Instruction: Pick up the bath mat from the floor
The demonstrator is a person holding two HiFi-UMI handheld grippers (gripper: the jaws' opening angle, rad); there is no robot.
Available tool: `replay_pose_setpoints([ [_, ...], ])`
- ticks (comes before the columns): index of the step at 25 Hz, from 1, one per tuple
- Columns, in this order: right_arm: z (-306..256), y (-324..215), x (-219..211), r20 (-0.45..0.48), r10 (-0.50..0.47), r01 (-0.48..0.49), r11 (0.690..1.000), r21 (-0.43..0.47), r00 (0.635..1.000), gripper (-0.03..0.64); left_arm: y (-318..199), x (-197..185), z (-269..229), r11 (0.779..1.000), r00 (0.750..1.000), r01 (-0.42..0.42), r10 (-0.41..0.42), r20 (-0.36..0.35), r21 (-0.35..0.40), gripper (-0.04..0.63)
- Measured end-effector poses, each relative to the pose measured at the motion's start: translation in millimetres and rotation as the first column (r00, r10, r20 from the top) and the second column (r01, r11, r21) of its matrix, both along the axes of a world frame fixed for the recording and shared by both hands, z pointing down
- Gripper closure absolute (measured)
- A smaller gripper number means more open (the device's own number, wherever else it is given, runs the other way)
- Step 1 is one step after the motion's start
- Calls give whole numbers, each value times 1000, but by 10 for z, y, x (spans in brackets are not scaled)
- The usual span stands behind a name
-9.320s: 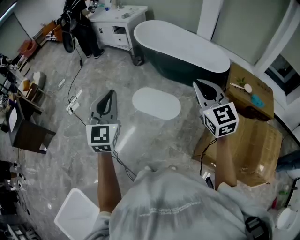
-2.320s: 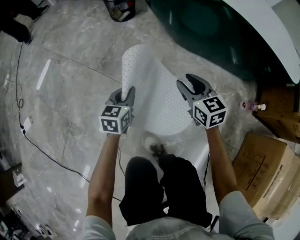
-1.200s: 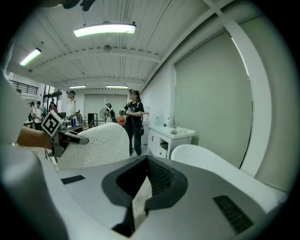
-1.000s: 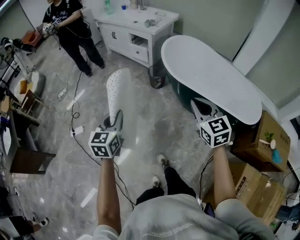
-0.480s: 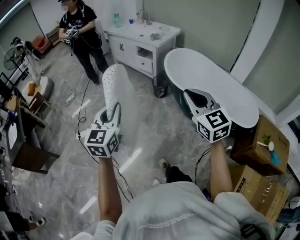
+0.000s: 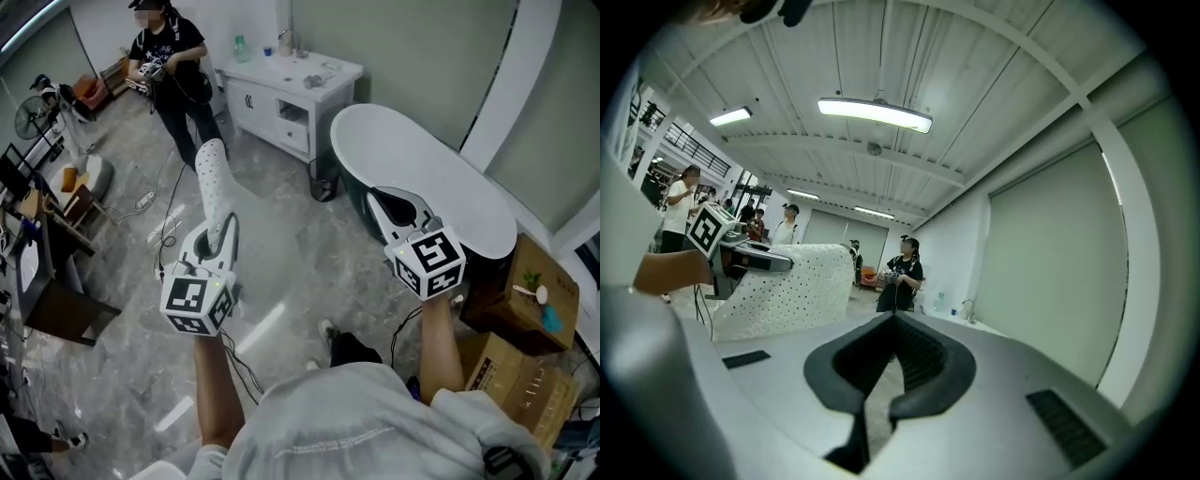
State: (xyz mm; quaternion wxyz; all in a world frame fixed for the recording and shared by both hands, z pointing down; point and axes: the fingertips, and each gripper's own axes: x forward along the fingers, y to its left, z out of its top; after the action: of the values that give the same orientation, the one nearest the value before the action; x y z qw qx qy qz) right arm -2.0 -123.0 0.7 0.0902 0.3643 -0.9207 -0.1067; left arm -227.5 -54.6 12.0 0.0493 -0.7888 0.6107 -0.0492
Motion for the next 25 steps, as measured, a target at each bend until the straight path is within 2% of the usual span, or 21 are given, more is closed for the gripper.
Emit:
replay_pose_setpoints([
  [14, 61, 262, 107, -34, 20, -20, 1000, 3, 999, 601, 317, 227, 79, 999, 999, -48, 48, -17, 2, 563],
  [25, 103, 268, 211, -41, 34, -34, 999, -1, 999, 601, 310, 350, 121, 998, 997, -69, 69, -20, 4, 562],
])
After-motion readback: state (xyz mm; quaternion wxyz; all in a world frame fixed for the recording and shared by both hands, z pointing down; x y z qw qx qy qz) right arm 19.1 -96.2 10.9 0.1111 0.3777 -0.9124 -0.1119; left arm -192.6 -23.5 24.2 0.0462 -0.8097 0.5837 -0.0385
